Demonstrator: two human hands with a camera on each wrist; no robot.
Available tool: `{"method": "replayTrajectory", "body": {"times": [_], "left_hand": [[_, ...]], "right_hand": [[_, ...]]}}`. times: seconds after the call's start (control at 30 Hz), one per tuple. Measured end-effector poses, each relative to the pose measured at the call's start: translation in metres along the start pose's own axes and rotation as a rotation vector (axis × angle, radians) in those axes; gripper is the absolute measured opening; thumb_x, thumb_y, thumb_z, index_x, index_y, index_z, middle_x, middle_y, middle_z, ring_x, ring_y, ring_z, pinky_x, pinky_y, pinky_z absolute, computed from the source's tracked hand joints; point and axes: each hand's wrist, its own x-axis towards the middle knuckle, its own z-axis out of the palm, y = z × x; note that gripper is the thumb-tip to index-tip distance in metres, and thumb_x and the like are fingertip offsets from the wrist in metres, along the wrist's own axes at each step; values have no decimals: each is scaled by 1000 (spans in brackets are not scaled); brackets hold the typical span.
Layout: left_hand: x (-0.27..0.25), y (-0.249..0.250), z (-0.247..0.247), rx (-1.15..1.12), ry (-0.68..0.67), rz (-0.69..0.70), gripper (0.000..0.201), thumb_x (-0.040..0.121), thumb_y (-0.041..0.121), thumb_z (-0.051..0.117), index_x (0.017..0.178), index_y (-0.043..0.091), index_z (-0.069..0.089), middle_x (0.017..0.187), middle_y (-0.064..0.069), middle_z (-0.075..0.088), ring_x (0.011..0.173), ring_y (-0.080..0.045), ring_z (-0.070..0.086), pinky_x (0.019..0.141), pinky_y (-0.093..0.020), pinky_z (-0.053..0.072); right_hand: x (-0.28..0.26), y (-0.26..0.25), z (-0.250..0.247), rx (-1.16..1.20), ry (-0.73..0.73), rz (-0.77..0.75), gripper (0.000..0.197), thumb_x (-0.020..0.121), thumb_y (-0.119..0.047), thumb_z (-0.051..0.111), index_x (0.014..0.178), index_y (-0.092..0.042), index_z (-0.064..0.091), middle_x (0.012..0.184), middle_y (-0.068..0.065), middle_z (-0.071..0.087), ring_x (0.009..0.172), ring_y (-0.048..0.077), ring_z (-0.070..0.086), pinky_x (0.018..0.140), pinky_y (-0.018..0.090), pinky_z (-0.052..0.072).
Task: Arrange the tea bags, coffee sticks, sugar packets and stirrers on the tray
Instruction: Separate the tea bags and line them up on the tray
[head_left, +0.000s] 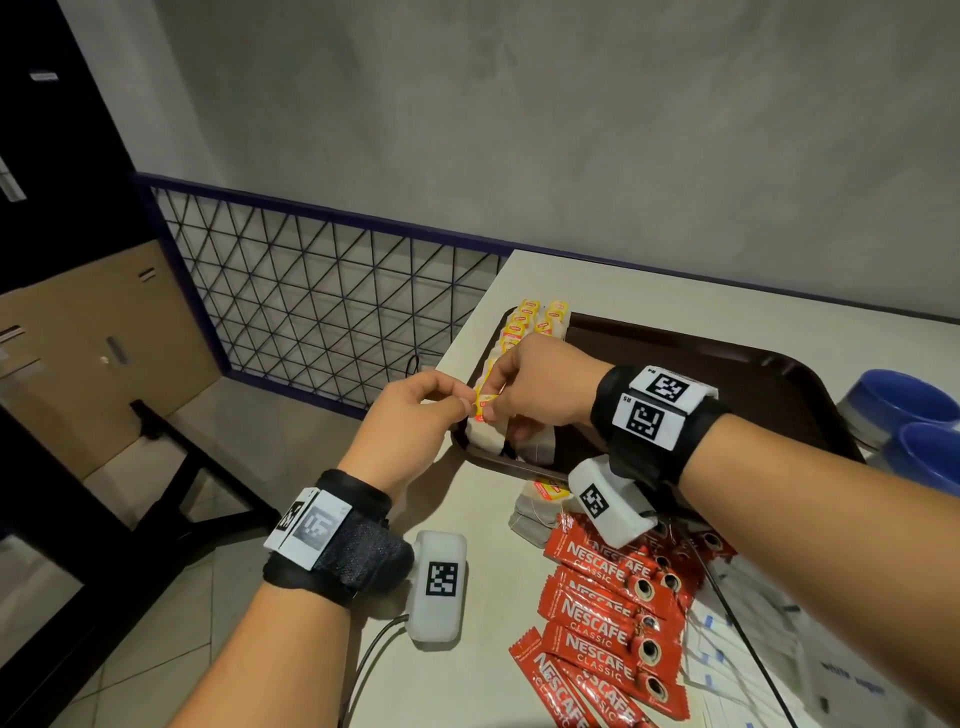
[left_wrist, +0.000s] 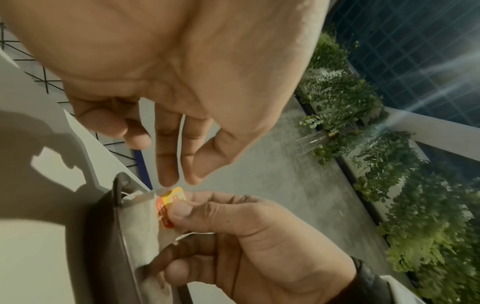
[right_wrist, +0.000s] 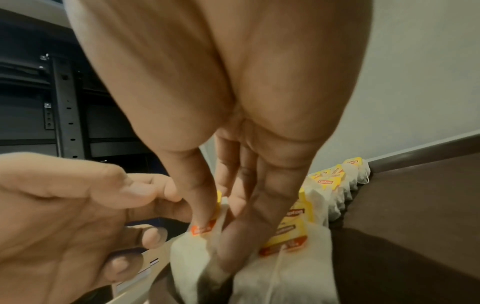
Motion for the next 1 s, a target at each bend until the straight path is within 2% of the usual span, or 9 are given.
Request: {"method": "replayTrajectory", "body": {"times": [0.13,0.23,0.37,0.47,0.6,0.8,0.93,0.97,1.0], "left_hand": [[-1,0,1,5,-10,-15,17,74,31,65,86,31,78,94,-3,74,94,-22,68,105,-59,48],[-5,5,1,24,-23,-5,18,77,32,65,87,31,80,100,-3,76,105,-27,69,105,-58,49],[-9,10,1,35,-110,-13,17,91,22,65,89,25,82,95,1,79,104,-18,71,107,-49,48],[-11,10,2,44,-209,-38,23,81,37,64,93,27,82,100,1,80,112,-18,69,111,-50,45],[-10,6,2,57,-222,-79,43,62,58,70,93,31,83,105,3,79,114,-21,68,111,-53,46],[-9,6,1,28,-184,-72,49,57,60,71,92,28,83,105,-4,79,115,-31,67,110,-59,45],[-11,12,-1,2,-178,-42,41,65,53,73,93,24,81,102,-6,78,108,-38,67,105,-58,49],[-11,14,-2,-2,-174,-19,31,71,46,74,91,23,80,101,-4,78,102,-33,69,98,-52,53],[-13,18,-1,6,-177,18,18,79,37,73,89,23,79,99,-1,78,94,-21,70,87,-39,53]], "right_hand": [[3,2,-7,-100,131,-86,11,87,-23,81,95,-15,78,90,1,76,82,17,72,83,40,64],[-7,6,-21,-81,218,-112,6,89,-20,78,93,-15,77,88,-4,74,79,12,69,78,33,61],[-26,23,-34,-132,92,-8,6,86,-13,80,90,-9,78,86,7,79,86,28,76,75,38,65],[-34,32,-31,-198,-25,58,10,85,-15,81,90,-7,78,86,6,80,88,30,77,76,39,65],[-37,33,-19,-198,-72,33,9,85,-19,84,90,-13,81,87,3,79,83,25,77,75,33,64],[-33,27,-18,-188,-86,19,11,86,-21,83,94,-14,82,92,2,80,90,24,76,79,33,64],[-42,26,-24,-165,-54,13,13,89,-26,80,95,-15,82,93,3,80,91,25,76,77,33,63],[-47,25,-27,-145,-32,10,13,90,-27,78,95,-16,81,92,2,80,91,24,76,76,31,62],[-54,25,-30,-125,-9,8,12,91,-28,78,95,-17,81,92,0,80,90,23,76,74,29,62]]}}
